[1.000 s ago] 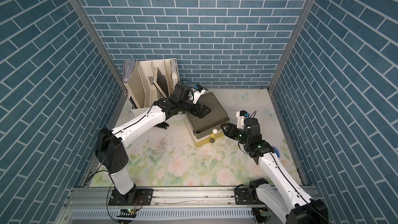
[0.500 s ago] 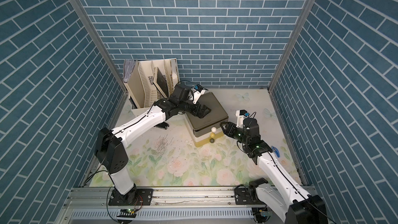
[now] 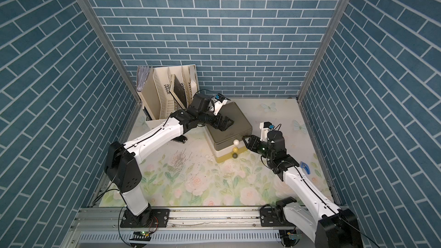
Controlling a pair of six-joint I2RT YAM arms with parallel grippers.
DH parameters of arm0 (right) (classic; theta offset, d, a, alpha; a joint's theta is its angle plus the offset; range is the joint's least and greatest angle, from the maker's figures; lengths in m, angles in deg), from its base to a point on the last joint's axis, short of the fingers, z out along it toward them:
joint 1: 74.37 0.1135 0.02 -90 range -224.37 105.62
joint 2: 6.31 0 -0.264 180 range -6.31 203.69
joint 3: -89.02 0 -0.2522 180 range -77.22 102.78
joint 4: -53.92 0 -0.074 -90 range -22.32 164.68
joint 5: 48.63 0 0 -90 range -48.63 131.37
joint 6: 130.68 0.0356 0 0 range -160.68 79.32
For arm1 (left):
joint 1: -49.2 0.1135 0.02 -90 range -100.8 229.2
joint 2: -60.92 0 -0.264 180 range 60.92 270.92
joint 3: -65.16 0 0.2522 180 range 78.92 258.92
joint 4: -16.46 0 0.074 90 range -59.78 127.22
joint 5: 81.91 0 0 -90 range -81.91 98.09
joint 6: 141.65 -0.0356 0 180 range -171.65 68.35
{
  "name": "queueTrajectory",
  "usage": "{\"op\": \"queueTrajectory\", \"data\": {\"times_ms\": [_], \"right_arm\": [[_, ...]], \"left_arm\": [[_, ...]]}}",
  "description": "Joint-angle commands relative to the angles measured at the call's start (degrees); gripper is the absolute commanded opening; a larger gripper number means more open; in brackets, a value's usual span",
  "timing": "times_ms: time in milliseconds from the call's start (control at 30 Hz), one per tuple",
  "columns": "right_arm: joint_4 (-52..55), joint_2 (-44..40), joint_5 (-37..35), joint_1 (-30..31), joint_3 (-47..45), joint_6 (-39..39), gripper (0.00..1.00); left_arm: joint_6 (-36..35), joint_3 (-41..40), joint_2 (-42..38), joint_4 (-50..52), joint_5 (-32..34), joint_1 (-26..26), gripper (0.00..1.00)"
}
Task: Take the keys out of the drawer
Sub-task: Close the drawer in the storage box.
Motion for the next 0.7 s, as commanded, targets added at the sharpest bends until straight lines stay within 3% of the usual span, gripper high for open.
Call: {"op": "queueTrajectory", "data": {"times_ms": [0,667], "right_arm": [[-2.05,0.56,-0.81,0.36,-0.49,0.4,0.49],[3.53,-0.51,-3.16,0.55,0.7,-1.73,0.55]], "left_arm": [[0.09,-1.79,0.11,3.45,-0.41,0.19,1.0],[0.37,-1.21,0.81,2.68,-0.24,0.31,1.0]]}}
